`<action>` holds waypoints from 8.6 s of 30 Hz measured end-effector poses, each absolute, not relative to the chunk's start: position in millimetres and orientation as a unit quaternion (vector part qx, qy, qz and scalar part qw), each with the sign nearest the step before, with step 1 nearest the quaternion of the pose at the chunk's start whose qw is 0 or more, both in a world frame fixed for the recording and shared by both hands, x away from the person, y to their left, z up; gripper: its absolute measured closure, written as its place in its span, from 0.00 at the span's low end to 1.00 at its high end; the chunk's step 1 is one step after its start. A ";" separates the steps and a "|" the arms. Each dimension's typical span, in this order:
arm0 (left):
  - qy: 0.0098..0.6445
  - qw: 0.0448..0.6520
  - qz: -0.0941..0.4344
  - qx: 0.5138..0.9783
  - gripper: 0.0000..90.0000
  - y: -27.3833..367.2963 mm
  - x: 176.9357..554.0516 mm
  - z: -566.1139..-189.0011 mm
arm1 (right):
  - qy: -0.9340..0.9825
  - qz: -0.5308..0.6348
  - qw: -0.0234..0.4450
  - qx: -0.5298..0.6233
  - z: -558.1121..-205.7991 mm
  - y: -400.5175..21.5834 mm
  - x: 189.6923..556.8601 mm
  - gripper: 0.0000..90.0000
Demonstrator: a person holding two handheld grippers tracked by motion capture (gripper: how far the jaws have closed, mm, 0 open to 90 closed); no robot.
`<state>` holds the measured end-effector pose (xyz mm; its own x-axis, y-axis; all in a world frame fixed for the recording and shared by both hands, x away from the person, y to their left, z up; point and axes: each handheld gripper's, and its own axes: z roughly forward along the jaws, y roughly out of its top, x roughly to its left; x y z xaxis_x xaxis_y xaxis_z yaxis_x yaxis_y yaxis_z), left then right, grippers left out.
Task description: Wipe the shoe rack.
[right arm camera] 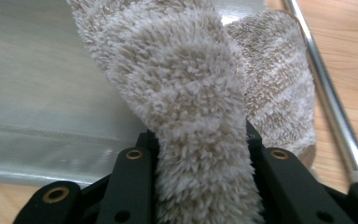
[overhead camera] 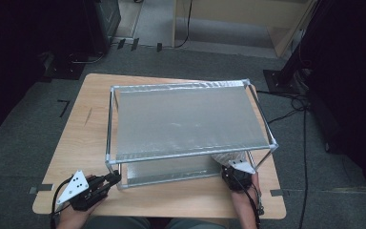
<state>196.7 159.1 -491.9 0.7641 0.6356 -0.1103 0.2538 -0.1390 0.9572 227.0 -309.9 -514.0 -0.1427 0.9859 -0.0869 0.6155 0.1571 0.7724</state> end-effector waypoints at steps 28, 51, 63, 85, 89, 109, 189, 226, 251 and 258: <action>0.318 0.583 0.171 0.728 0.87 162.0 199.0 -492.4 | 0.702 0.336 0.298 0.552 -489.6 -292.2 217.6 0.42; 0.356 0.582 0.189 0.707 0.87 182.0 207.2 -493.5 | 0.717 0.296 0.315 0.546 -513.8 -266.0 235.1 0.76; 0.361 0.589 0.173 0.702 0.86 185.2 207.3 -494.5 | 0.699 0.301 0.320 0.564 -516.9 -250.7 249.2 0.76; 0.385 0.573 0.206 0.694 0.86 180.8 212.0 -493.2 | 0.709 0.337 0.299 0.543 -489.8 -257.0 208.0 0.77; 0.393 0.569 0.211 0.691 0.85 182.8 215.0 -493.8 | 0.702 0.313 0.288 0.572 -501.2 -270.5 212.3 0.77; 0.471 0.545 0.249 0.648 0.85 226.3 259.8 -492.7 | 0.728 0.329 0.258 0.543 -510.7 -221.1 236.2 0.76; 0.490 0.532 0.232 0.651 0.25 250.4 224.3 -509.2 | 0.586 0.403 0.308 0.632 -498.0 -377.9 253.0 0.28; 0.492 0.528 0.229 0.654 0.20 254.8 206.7 -512.1 | 0.624 0.437 0.301 0.573 -498.9 -385.6 187.0 0.00; 0.487 0.513 0.232 0.668 0.09 248.2 215.9 -511.3 | 0.680 0.454 0.281 0.503 -503.2 -302.7 192.0 0.00; 0.478 0.515 0.222 0.677 0.08 248.1 216.0 -512.9 | 0.668 0.456 0.292 0.510 -503.1 -311.5 186.3 0.00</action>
